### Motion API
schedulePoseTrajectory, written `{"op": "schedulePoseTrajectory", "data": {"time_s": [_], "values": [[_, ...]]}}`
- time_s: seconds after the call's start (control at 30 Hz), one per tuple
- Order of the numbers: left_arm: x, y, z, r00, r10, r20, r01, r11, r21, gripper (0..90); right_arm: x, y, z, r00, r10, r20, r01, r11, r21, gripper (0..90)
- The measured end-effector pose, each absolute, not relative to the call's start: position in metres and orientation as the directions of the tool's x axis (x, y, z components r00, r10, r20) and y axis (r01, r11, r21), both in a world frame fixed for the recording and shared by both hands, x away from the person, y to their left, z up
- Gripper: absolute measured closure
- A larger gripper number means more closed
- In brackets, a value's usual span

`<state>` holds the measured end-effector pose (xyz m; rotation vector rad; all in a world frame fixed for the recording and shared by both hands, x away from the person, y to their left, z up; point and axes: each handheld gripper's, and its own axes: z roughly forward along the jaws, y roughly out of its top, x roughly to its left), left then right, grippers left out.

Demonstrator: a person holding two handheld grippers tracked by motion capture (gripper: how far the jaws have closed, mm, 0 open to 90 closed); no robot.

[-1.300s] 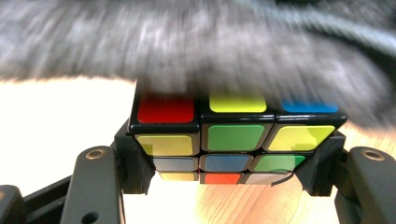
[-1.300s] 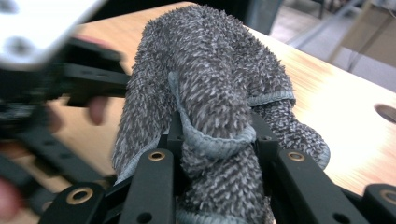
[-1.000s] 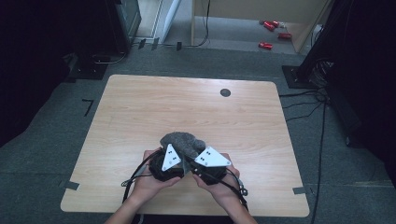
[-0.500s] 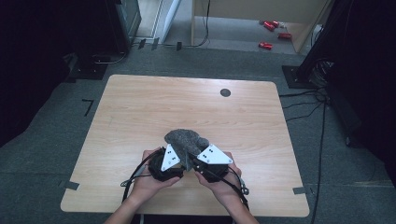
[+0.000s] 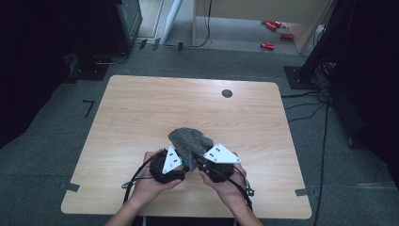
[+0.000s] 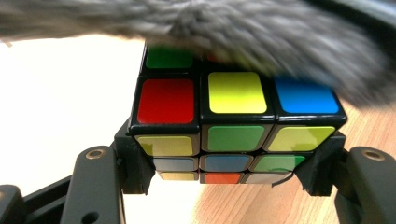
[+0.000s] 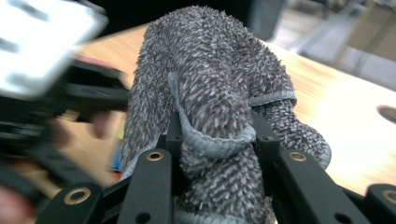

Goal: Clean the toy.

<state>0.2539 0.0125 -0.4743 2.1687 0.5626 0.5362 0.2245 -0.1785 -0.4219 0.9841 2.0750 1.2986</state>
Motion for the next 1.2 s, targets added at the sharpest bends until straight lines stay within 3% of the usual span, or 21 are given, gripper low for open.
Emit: {"op": "schedulePoseTrajectory", "data": {"time_s": [0.07, 0.2, 0.47, 0.5, 0.67, 0.8, 1.07, 1.2], "values": [[0.253, 0.012, -0.474, 0.811, 0.555, 0.185, 0.206, -0.567, 0.797, 35.0, 0.219, -0.168, -0.421, -0.66, 0.751, -0.036, 0.3, 0.307, 0.903, 68.1], [0.251, 0.011, -0.473, 0.812, 0.546, 0.205, 0.188, -0.578, 0.794, 35.0, 0.22, -0.162, -0.427, -0.66, 0.749, -0.057, 0.304, 0.336, 0.892, 67.8], [0.254, 0.014, -0.473, 0.823, 0.54, 0.177, 0.189, -0.554, 0.811, 35.0, 0.24, -0.196, -0.428, -0.534, 0.845, -0.02, 0.389, 0.266, 0.882, 68.1], [0.254, 0.016, -0.474, 0.819, 0.546, 0.177, 0.196, -0.557, 0.807, 35.0, 0.238, -0.196, -0.423, -0.554, 0.832, 0.027, 0.391, 0.231, 0.891, 68.0], [0.255, 0.018, -0.471, 0.82, 0.546, 0.171, 0.195, -0.548, 0.813, 35.0, 0.223, -0.167, -0.415, -0.662, 0.749, 0.024, 0.341, 0.272, 0.9, 67.9], [0.253, 0.017, -0.47, 0.814, 0.553, 0.177, 0.194, -0.547, 0.815, 35.0, 0.221, -0.16, -0.42, -0.674, 0.739, 0.016, 0.342, 0.292, 0.893, 67.9], [0.254, 0.019, -0.47, 0.808, 0.566, 0.164, 0.206, -0.531, 0.822, 35.0, 0.237, -0.196, -0.426, -0.558, 0.829, 0.037, 0.404, 0.233, 0.885, 68.3], [0.256, 0.019, -0.47, 0.81, 0.561, 0.168, 0.203, -0.538, 0.818, 35.0, 0.231, -0.197, -0.422, -0.57, 0.82, 0.057, 0.381, 0.202, 0.902, 68.2]]}}
